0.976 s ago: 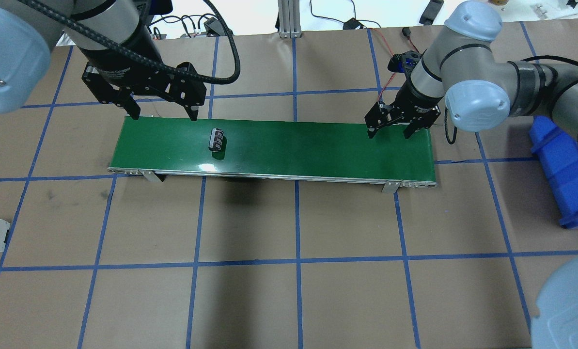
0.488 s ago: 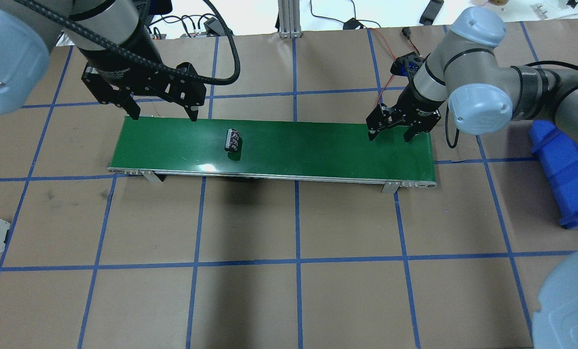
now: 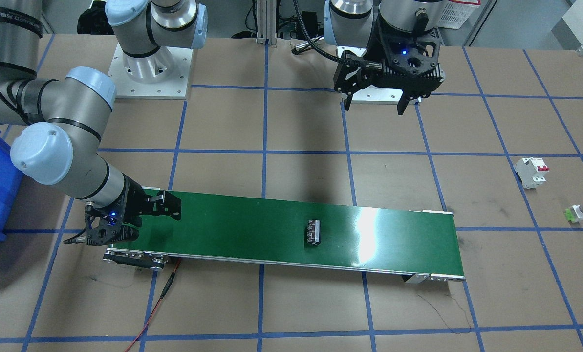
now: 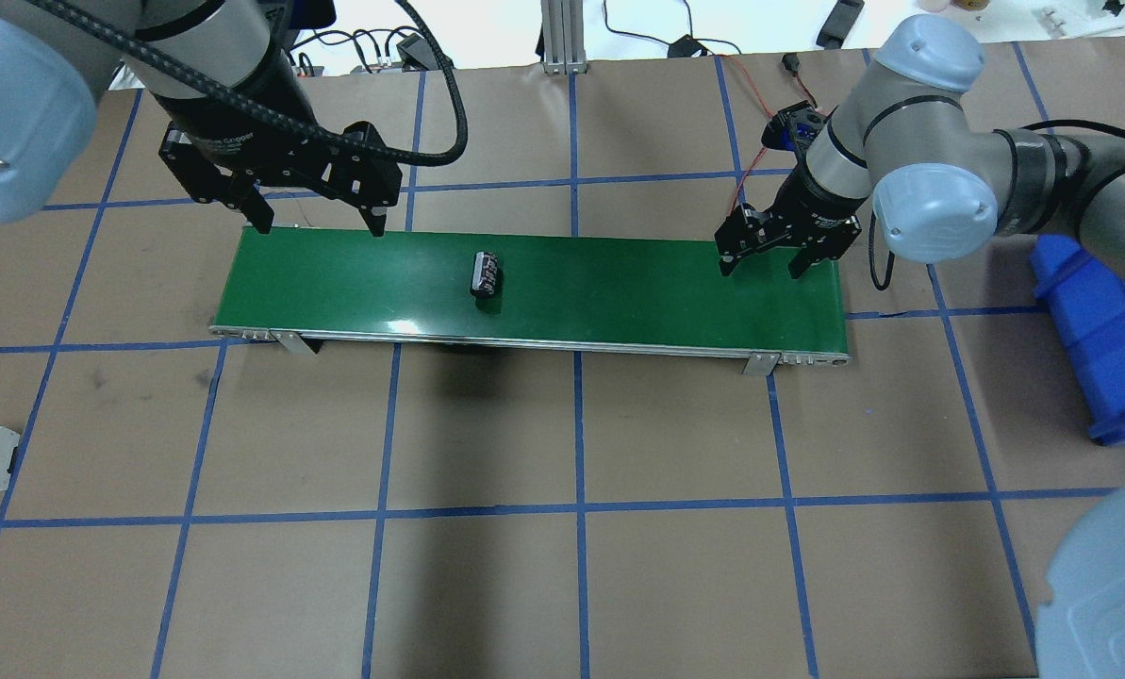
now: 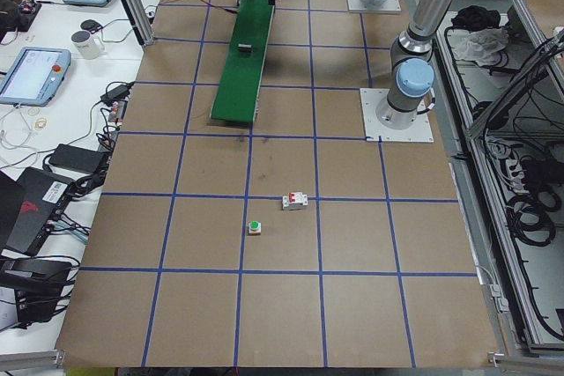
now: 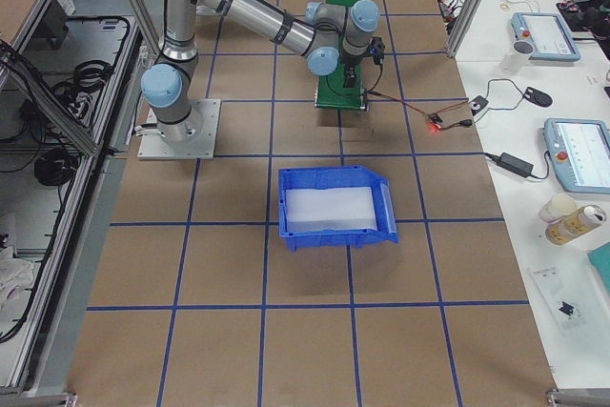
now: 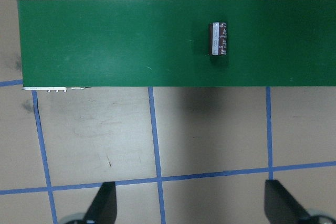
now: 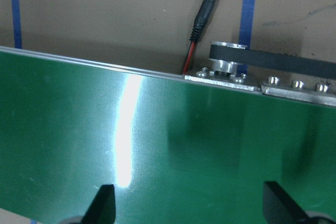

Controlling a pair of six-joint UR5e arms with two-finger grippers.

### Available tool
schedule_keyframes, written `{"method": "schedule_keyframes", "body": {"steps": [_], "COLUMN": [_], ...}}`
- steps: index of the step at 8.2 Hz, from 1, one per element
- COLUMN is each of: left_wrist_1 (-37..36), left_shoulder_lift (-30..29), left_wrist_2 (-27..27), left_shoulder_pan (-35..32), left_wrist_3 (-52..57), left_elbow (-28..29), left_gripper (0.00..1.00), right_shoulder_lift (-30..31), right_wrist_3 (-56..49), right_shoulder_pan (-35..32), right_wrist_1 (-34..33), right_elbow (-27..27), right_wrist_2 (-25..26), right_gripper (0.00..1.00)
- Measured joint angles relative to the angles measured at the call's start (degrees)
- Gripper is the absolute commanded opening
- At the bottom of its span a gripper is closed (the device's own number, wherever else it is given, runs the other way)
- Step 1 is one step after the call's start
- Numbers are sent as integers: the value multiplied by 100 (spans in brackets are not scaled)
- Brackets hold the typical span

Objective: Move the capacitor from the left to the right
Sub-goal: 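Hold the left gripper raised while the right gripper waits at the belt's far end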

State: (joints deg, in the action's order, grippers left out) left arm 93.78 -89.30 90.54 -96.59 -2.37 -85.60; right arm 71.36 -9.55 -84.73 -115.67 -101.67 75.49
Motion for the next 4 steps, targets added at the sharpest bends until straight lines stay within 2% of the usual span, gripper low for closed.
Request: {"method": "schedule_keyframes", "body": {"steps": [4], "left_wrist_1": [0], "left_shoulder_lift": [0], "left_wrist_2": [-1], "left_shoulder_pan": [0], "left_wrist_3": [0], "left_elbow": [-1], "left_gripper": [100], "right_shoulder_lift": [-76], "right_wrist_3": [500], "right_shoulder_pan": [0], "right_wrist_1": [12], "right_elbow": [-1], "right_wrist_2": [3], "right_gripper": [100]}}
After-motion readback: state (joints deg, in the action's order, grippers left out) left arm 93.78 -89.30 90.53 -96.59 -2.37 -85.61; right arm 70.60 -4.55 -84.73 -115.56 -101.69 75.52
